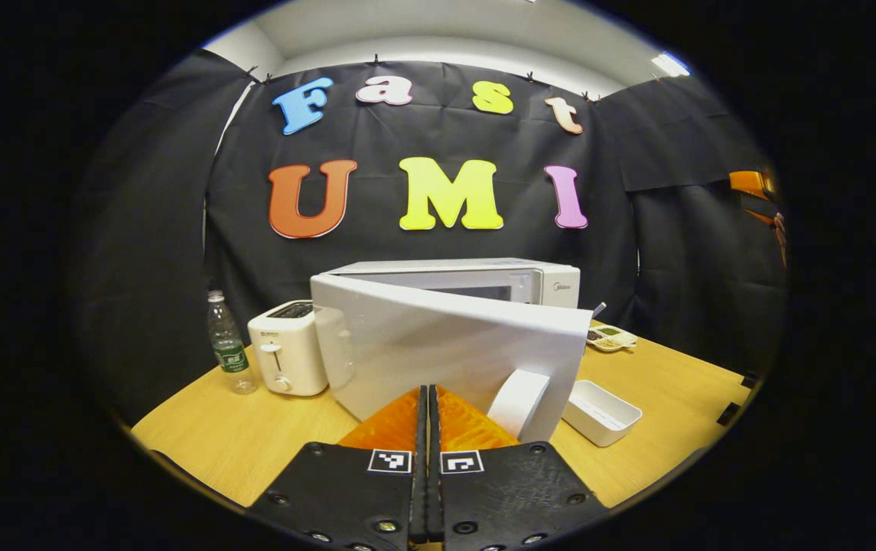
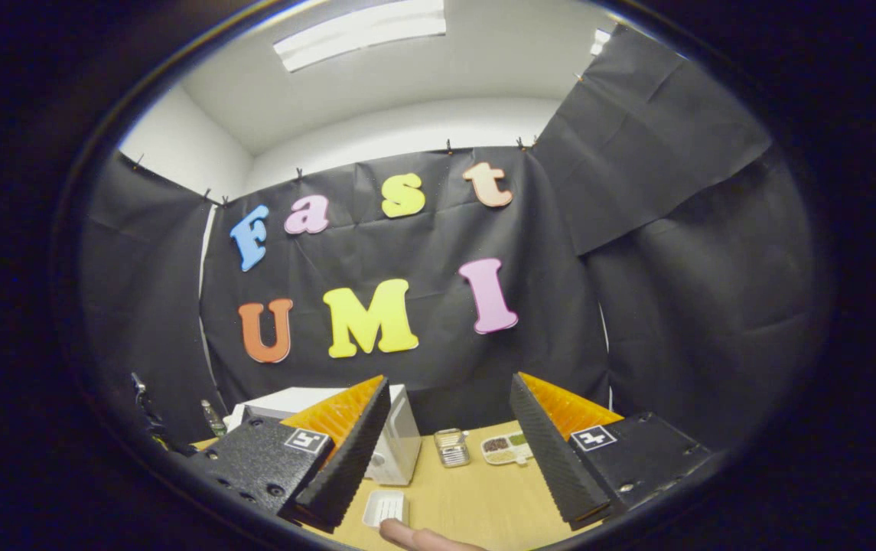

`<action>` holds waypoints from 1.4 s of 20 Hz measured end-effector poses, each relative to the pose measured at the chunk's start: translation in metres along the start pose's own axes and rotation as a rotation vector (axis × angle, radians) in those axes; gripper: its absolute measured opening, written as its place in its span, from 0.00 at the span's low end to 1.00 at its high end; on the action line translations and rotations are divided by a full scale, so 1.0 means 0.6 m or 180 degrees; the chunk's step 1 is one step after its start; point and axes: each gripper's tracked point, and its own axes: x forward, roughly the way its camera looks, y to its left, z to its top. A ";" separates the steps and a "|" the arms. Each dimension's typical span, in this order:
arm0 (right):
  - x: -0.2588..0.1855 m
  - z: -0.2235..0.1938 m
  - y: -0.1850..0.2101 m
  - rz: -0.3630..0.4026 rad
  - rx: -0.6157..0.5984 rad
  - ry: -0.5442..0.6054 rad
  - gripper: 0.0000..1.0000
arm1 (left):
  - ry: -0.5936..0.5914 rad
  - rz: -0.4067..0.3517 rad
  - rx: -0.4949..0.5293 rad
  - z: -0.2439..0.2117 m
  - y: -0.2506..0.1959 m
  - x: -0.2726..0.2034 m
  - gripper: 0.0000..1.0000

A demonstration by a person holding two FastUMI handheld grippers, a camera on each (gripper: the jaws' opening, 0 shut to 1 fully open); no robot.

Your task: Open the microwave oven with the left hand, put the food in, and close the microwave oven.

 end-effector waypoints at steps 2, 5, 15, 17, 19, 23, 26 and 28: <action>0.006 0.004 -0.015 0.0002 -0.0085 -0.0037 0.99 | 0.0016 -0.0051 -0.0034 0.000 -0.021 0.032 0.00; 0.017 0.016 -0.032 0.0000 -0.0187 -0.0041 0.99 | -0.0054 -0.0120 -0.0154 0.013 -0.048 0.073 0.00; 0.032 0.008 -0.062 -0.0021 -0.0273 0.0037 0.99 | -0.0069 -0.0264 -0.0168 0.021 -0.118 0.155 0.00; 0.034 0.005 -0.064 -0.0011 -0.0237 0.0060 0.99 | -0.0067 -0.0288 -0.0166 0.022 -0.130 0.168 0.00; 0.034 0.004 -0.064 0.0003 -0.0220 0.0067 0.99 | -0.0067 -0.0303 -0.0161 0.025 -0.141 0.185 0.00; 0.037 0.009 -0.068 -0.0004 -0.0272 0.0050 0.99 | -0.0038 -0.0361 -0.0195 0.026 -0.165 0.232 0.00; 0.040 0.015 -0.064 -0.0014 -0.0338 0.0025 0.99 | -0.0016 -0.0293 -0.0161 0.020 -0.168 0.261 0.12; 0.041 0.016 -0.057 -0.0002 -0.0398 0.0028 0.99 | -0.0033 -0.0281 -0.0155 0.017 -0.173 0.288 0.00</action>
